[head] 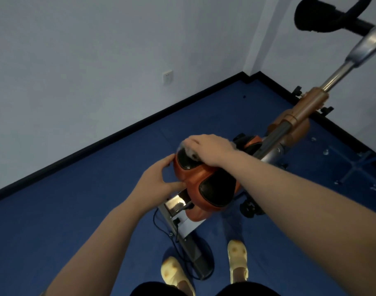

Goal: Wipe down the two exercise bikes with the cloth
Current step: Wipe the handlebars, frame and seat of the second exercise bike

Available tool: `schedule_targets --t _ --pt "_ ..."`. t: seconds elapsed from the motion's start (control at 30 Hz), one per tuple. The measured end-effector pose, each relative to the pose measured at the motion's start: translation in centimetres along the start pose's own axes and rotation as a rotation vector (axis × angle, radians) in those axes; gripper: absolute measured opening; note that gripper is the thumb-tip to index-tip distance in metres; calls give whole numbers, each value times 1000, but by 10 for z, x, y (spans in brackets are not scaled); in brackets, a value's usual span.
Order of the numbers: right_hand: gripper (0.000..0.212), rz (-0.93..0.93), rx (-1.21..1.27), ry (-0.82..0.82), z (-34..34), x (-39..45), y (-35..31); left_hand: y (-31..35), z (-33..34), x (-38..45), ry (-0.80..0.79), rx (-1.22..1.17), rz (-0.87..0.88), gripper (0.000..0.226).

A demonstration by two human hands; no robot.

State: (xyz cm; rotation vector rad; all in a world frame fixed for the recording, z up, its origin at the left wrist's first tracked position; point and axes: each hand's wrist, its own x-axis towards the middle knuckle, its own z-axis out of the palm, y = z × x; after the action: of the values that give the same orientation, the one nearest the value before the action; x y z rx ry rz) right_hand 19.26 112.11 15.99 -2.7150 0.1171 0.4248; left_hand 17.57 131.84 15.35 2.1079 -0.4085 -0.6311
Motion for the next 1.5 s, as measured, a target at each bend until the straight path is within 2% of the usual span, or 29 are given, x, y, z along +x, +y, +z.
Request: schedule_targets --t 0.07,0.13,0.17,0.23,0.27,0.37,0.4,0.5,0.57,0.6,0.67,0.73,0.83,1.0,1.13,1.2,1.27,1.33,1.5 --pt "37 81 -132 78 8 -2 -5 6 0 3 85 -28 36 60" --pt "37 -34 -195 319 35 -24 -19 11 5 5 234 -99 91 43" --pt "40 -118 -153 363 42 -38 -22 13 8 8 310 -143 96 37" --pt "43 -219 -81 327 34 -45 -2 17 12 13 410 -188 95 31" --pt "41 -175 -81 309 26 -41 10 19 14 17 421 -182 95 30" --pt "36 99 -174 396 25 -39 28 25 16 32 396 -158 122 30" --pt "37 134 -150 434 32 -46 18 27 18 37 384 -147 131 29" --pt "48 -21 -12 424 56 -80 -14 35 28 50 323 -112 149 29" --pt "52 -38 16 386 60 -94 -11 39 37 57 257 -78 175 26" --pt "53 19 22 392 60 -99 -6 39 41 58 237 -44 194 23" --pt "53 263 23 445 60 -103 5 39 51 61 235 94 248 20" --pt "56 483 46 446 55 -92 12 39 59 61 310 303 290 23" --pt "60 635 114 428 48 -72 5 40 66 58 369 455 321 25" --pt "66 541 128 426 70 -89 -17 37 65 58 371 451 349 23" --pt "67 675 447 413 31 -65 11 35 64 60 352 499 344 26" --pt "67 663 418 448 42 -69 -5 34 64 61 354 501 345 27" --pt "65 563 321 497 70 -92 -33 34 64 60 360 482 344 27" --pt "66 532 354 475 80 -105 -39 34 64 60 356 479 342 27" --pt "67 783 684 540 46 -73 -8 35 64 59 357 507 334 25"
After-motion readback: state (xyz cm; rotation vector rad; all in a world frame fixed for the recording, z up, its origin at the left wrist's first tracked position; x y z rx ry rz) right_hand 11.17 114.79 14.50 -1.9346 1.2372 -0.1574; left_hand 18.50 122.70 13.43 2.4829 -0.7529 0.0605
